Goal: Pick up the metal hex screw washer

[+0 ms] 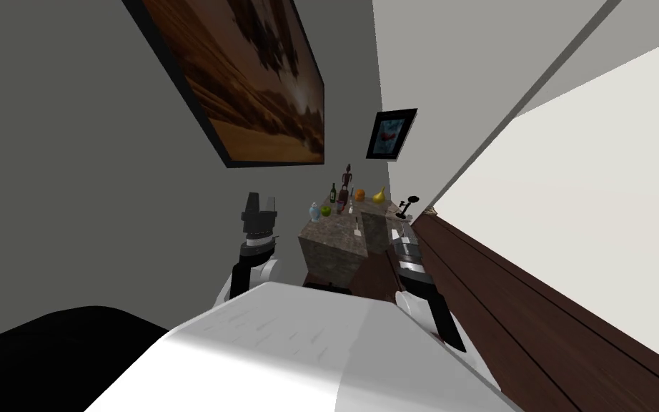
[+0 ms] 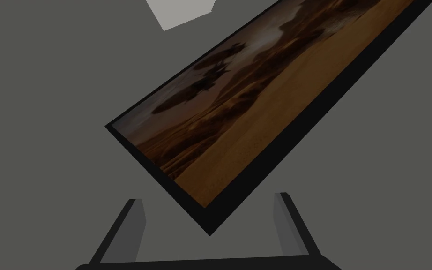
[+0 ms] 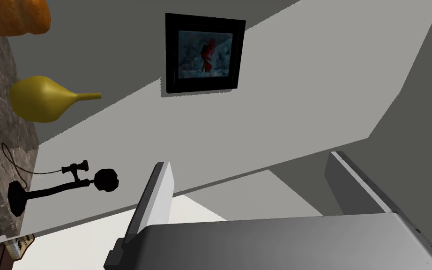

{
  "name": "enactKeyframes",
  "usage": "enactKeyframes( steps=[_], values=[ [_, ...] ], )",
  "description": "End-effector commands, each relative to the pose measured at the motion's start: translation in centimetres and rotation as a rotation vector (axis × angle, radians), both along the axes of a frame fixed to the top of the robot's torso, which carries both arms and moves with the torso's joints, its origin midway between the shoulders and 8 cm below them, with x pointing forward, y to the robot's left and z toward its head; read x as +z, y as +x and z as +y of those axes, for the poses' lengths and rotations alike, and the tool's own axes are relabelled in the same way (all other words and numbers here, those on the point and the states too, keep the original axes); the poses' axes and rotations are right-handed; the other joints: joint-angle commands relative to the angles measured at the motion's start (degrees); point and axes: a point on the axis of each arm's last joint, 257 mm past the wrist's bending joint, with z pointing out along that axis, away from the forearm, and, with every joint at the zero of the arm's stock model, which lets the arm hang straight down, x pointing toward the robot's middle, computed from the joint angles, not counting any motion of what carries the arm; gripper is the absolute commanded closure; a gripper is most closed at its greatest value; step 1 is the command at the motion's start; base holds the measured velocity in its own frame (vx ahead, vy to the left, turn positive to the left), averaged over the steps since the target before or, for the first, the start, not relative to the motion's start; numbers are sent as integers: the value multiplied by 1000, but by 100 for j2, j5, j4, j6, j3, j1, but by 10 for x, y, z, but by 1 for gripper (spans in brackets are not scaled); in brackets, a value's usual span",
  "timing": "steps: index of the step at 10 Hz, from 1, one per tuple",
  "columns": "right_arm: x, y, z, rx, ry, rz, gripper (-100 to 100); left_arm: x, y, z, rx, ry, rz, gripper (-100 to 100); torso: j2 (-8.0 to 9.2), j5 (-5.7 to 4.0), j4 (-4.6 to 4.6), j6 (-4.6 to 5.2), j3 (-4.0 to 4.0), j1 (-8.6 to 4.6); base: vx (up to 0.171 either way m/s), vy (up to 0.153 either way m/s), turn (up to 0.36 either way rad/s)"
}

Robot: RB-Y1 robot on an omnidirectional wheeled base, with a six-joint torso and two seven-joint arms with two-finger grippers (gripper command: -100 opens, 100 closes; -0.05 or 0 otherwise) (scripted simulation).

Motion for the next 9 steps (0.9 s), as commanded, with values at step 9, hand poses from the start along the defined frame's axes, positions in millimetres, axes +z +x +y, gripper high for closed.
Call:
enactKeyframes(
  steps=[9],
  values=[
    [-44, 7, -50, -75, -343, 243, -100, 0, 0, 0, 0, 0, 0, 0, -5, -2, -1, 4, -3, -6, -18, -32, 214]
  ],
)
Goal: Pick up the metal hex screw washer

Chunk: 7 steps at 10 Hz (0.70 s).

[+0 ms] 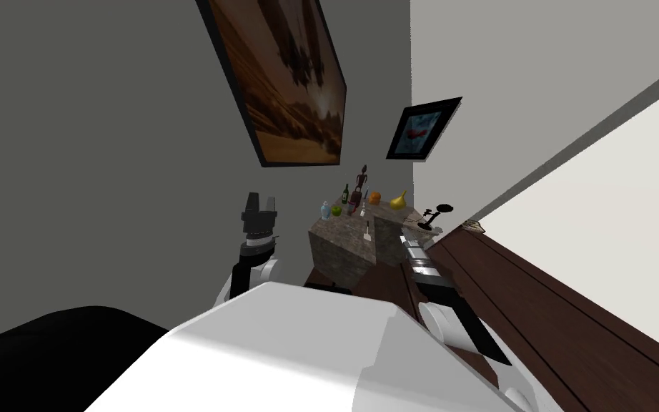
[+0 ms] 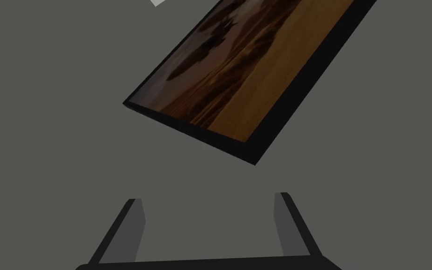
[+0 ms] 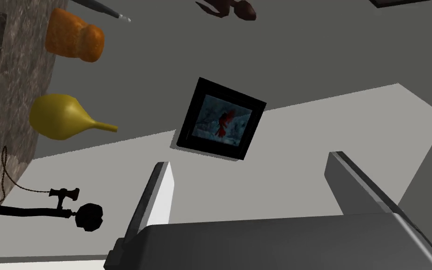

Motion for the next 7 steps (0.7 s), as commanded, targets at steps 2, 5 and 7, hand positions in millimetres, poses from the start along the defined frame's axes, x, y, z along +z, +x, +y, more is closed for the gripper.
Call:
enactKeyframes(
  steps=[2, 5, 7],
  values=[
    [-14, 1, -11, -15, -87, 73, -100, 0, 0, 0, 0, 0, 0, 0, -1, 0, 0, 0, 0, -3, -20, -36, 280],
    [-36, -1, -25, -26, -192, 178, -100, 0, 0, 0, 0, 0, 0, 0, 0, 0, 0, 5, 0, 2, -25, -25, 263],
    [-48, -3, -31, -28, -246, 232, -100, 0, 0, 0, 0, 0, 0, 0, 3, -1, 1, 2, 2, -7, -40, -45, 292]
  ],
)
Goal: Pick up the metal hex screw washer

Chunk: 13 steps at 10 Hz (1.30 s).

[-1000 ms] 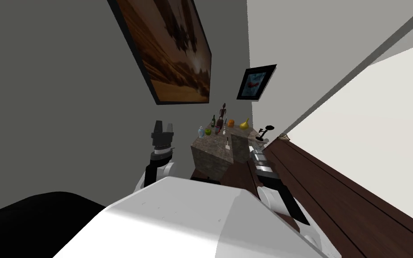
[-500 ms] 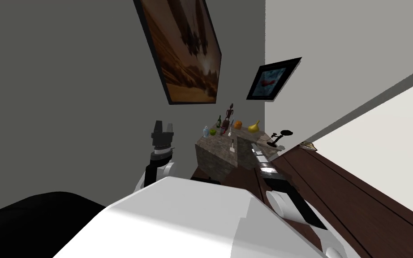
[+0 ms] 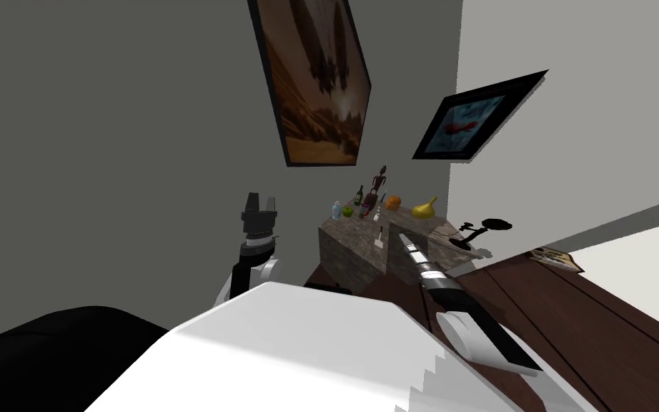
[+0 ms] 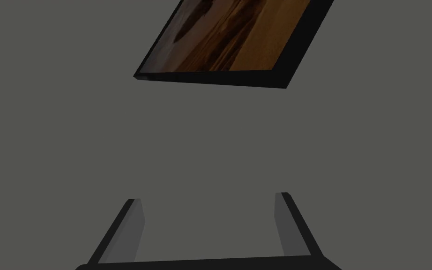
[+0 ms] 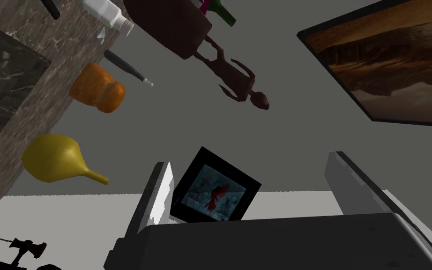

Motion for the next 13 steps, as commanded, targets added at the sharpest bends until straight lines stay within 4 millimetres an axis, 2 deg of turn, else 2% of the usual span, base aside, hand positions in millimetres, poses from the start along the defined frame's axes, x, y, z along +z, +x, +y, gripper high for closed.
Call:
enactKeyframes(
  steps=[1, 2, 3, 4, 5, 6, 7, 8, 9, 10, 13],
  values=[
    [-14, -3, -9, -1, -68, 67, -100, 0, 0, 0, 0, 0, 0, 0, 0, 0, 0, 0, 0, 0, -41, -33, 384],
    [-27, -8, -17, -9, -102, 122, -100, 0, 0, 0, 0, 0, 0, 0, 0, 1, 0, -5, 0, 1, -49, -46, 454],
    [-26, -7, -16, -1, -126, 124, -100, 0, 0, 0, 0, 0, 0, 0, 1, 0, 0, -3, 0, -4, -35, -41, 211],
    [-38, -11, -24, 0, -176, 182, -100, 0, 0, 0, 0, 0, 0, 0, -2, -1, 0, 2, -1, -2, -34, -38, 299],
    [-38, -11, -24, 0, -180, 182, -100, 0, 0, 0, 0, 0, 0, 0, -3, 1, -1, -2, -2, -2, -29, -36, 180],
    [-51, -16, -32, 2, -233, 241, -100, 0, 0, 0, 0, 0, 0, 0, -6, 0, -1, 3, -3, 0, -24, -31, 282],
    [-51, -16, -32, 2, -233, 241, -100, 0, 0, 0, 0, 0, 0, 0, -9, 0, -2, -1, -5, -1, -26, -34, 237],
    [-63, -21, -40, 5, -286, 300, -100, 0, 0, 0, 0, 0, 0, 0, -9, 0, -2, 2, -5, 0, -29, -42, 272],
    [-63, -21, -40, 5, -286, 300, -100, 0, 0, 0, 0, 0, 0, 0, -8, 0, -2, 1, -5, -4, -28, -37, 186],
    [-74, -28, -49, 10, -338, 359, -100, 0, 0, 0, 0, 0, 0, 0, -9, -1, -2, 3, -5, -2, -24, -42, 310],
    [-84, -34, -58, 16, -390, 416, -100, 0, 0, 0, 0, 0, 0, 0, -9, 0, -2, 3, -6, -6, -24, -41, 237]
  ],
)
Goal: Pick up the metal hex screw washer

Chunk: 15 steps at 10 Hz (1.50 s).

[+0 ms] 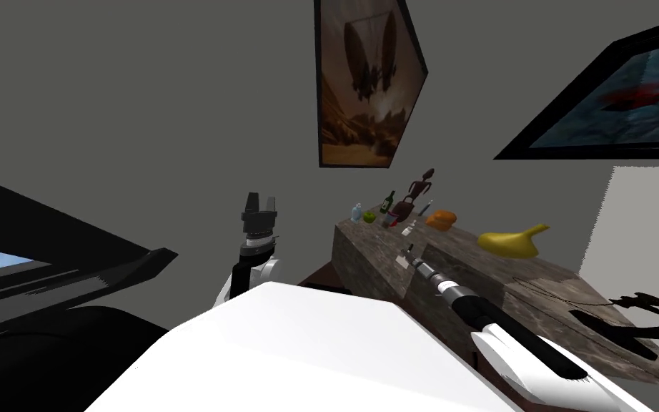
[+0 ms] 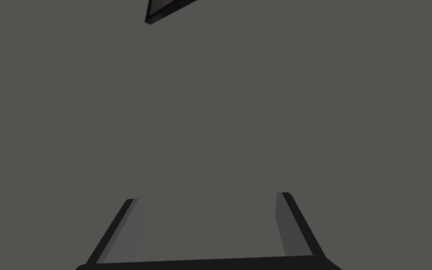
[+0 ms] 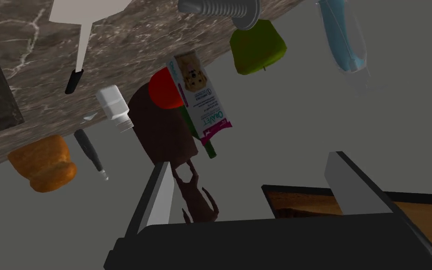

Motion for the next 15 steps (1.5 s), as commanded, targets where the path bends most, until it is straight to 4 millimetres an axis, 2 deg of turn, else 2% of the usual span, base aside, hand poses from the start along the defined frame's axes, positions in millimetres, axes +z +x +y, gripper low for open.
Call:
enactKeyframes(
  steps=[1, 2, 4, 5, 7, 8, 11, 12, 15],
  values=[
    [-14, -7, -10, 8, -58, 66, -100, 0, 0, 0, 0, 0, 0, 0, 0, 0, 0, 0, 0, 0, -2, -39, 346],
    [-14, -7, -10, 8, -58, 66, -100, 0, 0, 0, 0, 0, 0, 0, -5, 1, -2, -2, -3, -2, -14, -36, 215],
    [-33, -22, -25, 28, -152, 180, -100, 0, 0, 0, 0, 0, 0, 0, -12, 0, -3, -3, -7, -4, -1, -52, 370],
    [-33, -22, -25, 28, -152, 180, -100, 0, 0, 0, 0, 0, 0, 0, -6, -1, -3, 1, -5, -11, -31, -51, 222],
    [-50, -38, -40, 53, -238, 292, -100, 0, 0, 0, 0, 0, 0, 0, -9, -1, -2, -2, -5, -8, 9, -66, 454],
    [-50, -38, -40, 53, -238, 292, -100, 0, 0, 0, 0, 0, 0, 0, -18, -3, -4, -1, -11, -16, -10, -56, 191],
    [-72, -65, -59, 93, -350, 452, -100, 0, 0, 0, 0, 0, 0, 0, -8, -2, -2, 2, -5, -13, -22, -68, 381],
    [-71, -65, -59, 97, -354, 453, -100, 0, 0, 0, 0, 0, 0, 0, -9, -4, -3, 0, -6, -21, -21, -82, 184],
    [-88, -91, -76, 138, -449, 595, -100, 0, 0, 0, 0, 0, 0, 0, -8, -3, -2, 5, -5, -12, -29, -67, 345]
  ],
)
